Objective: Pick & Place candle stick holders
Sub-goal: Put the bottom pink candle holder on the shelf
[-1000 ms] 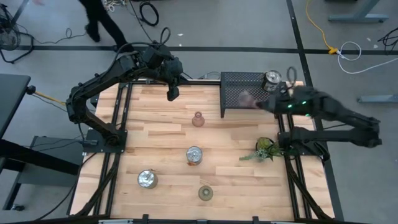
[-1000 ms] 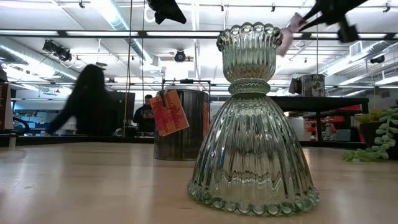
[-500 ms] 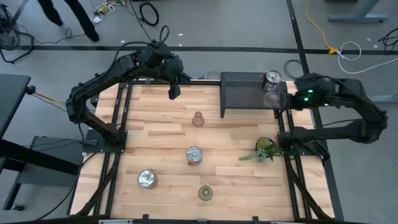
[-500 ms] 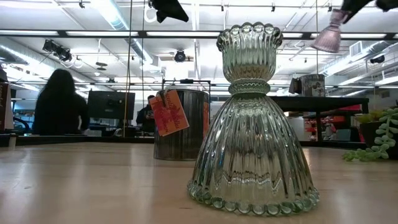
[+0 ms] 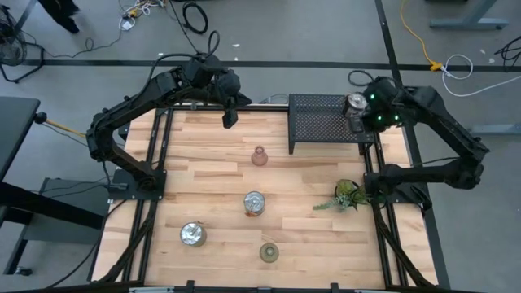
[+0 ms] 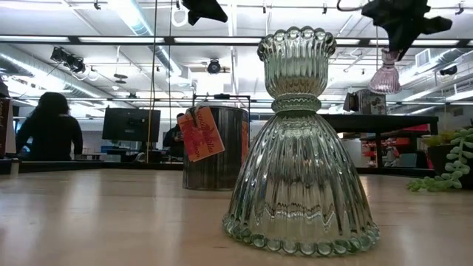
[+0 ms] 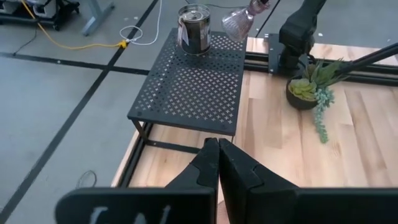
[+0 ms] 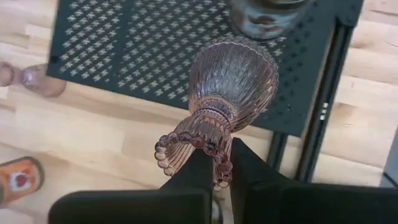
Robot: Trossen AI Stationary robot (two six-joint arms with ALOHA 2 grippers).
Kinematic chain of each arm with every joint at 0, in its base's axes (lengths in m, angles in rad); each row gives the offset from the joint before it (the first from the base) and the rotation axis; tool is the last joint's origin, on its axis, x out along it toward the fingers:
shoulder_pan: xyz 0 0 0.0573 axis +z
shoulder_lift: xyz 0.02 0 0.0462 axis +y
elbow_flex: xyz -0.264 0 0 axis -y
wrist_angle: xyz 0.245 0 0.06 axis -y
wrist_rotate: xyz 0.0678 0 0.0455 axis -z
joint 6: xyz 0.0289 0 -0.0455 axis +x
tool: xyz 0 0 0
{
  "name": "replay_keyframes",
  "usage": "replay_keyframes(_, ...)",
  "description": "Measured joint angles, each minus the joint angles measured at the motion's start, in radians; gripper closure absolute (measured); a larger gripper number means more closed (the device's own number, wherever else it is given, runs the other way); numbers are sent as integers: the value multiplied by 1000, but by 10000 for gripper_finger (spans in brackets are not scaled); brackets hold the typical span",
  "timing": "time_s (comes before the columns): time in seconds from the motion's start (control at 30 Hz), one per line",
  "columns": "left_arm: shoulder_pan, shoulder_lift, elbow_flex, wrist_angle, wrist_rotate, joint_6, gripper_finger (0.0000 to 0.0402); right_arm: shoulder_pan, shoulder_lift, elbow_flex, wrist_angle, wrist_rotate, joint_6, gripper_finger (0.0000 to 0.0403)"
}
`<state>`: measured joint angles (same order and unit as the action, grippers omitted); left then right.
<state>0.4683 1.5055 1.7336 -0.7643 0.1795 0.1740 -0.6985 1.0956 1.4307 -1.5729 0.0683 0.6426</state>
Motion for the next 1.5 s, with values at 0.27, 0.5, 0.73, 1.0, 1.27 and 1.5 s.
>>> replay_keyframes(0.27,0,0,0,-14,-2,-6,390,-203,22,-34,11,-64,-178,391)
replay_keyframes(0.5,0,0,0,-11,-3,2,390,-298,44,-162,131,-179,-274,391)
replay_keyframes(0.73,0,0,0,-10,-3,2,390,-369,79,-155,153,-232,-344,391)
replay_keyframes(1.0,0,0,0,-10,-3,2,390,-414,81,-127,61,-231,-393,391)
replay_keyframes(1.27,0,0,0,-10,-3,3,390,-414,82,-128,70,-234,-393,363)
replay_keyframes(1.5,0,0,0,-10,-3,3,390,-414,82,-128,66,-234,-427,359)
